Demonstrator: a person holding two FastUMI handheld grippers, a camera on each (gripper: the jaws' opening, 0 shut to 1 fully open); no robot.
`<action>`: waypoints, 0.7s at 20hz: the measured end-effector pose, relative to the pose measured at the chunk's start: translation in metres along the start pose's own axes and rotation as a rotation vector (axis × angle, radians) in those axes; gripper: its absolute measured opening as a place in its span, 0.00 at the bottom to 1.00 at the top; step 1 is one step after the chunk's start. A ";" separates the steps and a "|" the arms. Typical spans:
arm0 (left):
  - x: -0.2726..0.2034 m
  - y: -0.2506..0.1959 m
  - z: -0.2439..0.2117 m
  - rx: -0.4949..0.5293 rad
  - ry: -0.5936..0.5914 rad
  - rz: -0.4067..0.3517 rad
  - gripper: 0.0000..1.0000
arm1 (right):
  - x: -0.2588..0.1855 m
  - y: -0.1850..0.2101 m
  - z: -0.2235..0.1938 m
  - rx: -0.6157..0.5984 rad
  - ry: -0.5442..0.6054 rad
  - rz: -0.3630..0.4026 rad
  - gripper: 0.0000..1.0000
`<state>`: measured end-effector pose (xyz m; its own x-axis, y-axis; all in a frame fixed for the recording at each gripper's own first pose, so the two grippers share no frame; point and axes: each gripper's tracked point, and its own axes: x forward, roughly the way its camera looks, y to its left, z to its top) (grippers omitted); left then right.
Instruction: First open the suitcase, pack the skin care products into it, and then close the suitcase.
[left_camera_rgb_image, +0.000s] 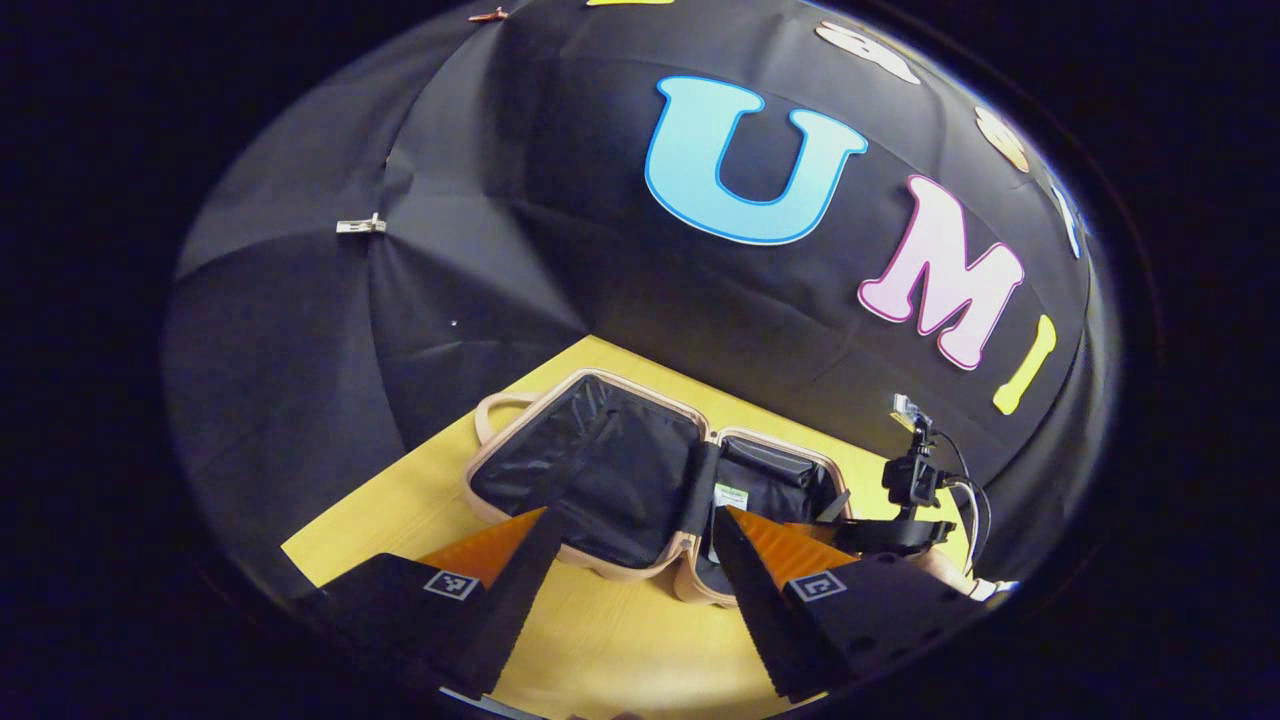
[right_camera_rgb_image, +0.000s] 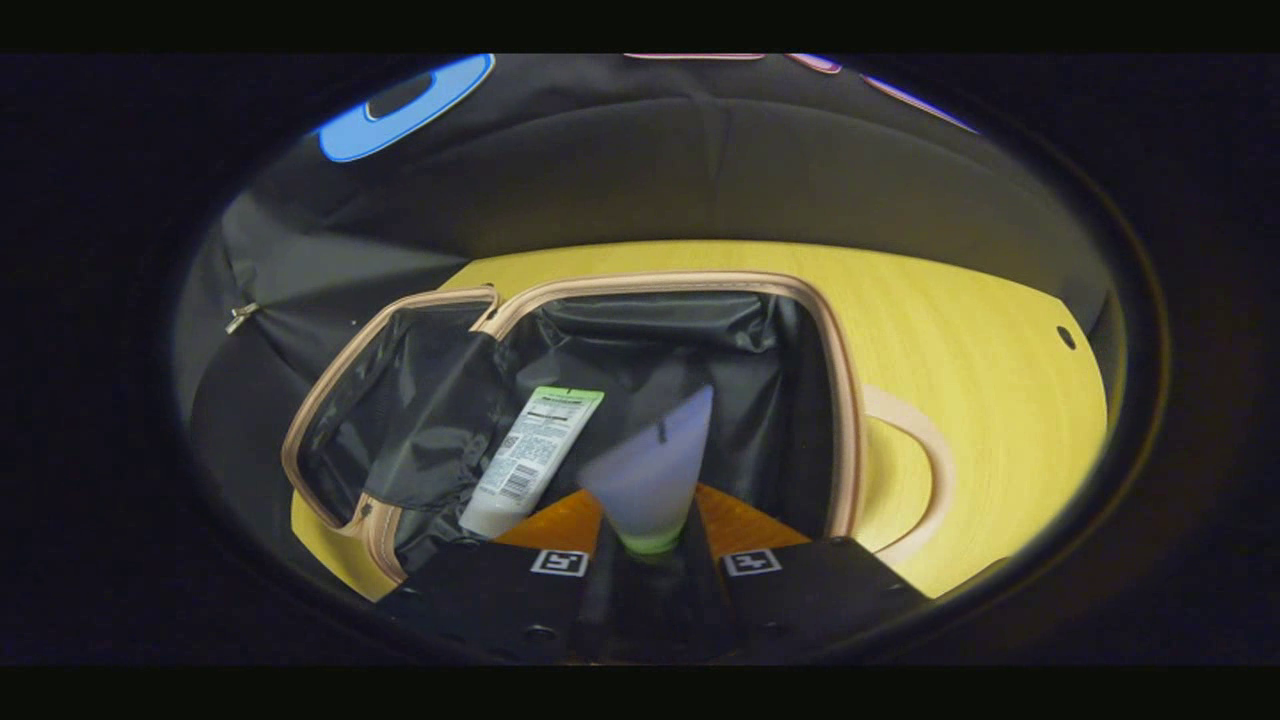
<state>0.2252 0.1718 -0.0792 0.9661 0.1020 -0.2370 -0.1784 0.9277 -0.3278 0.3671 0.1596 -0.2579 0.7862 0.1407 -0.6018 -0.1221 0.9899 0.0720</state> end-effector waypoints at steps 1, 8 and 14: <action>0.001 0.006 -0.001 0.003 0.009 0.031 0.96 | -0.002 -0.003 0.005 0.003 -0.021 -0.017 0.29; 0.025 0.062 0.025 0.050 -0.092 0.183 0.96 | -0.058 0.000 0.032 -0.013 -0.192 0.017 0.98; 0.112 0.141 0.054 0.020 -0.098 0.149 0.96 | -0.114 -0.045 0.036 -0.146 -0.296 -0.024 0.97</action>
<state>0.3187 0.3339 -0.1025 0.9431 0.2722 -0.1909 -0.3178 0.9068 -0.2770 0.3050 0.0991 -0.1637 0.9293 0.1376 -0.3427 -0.1704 0.9831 -0.0673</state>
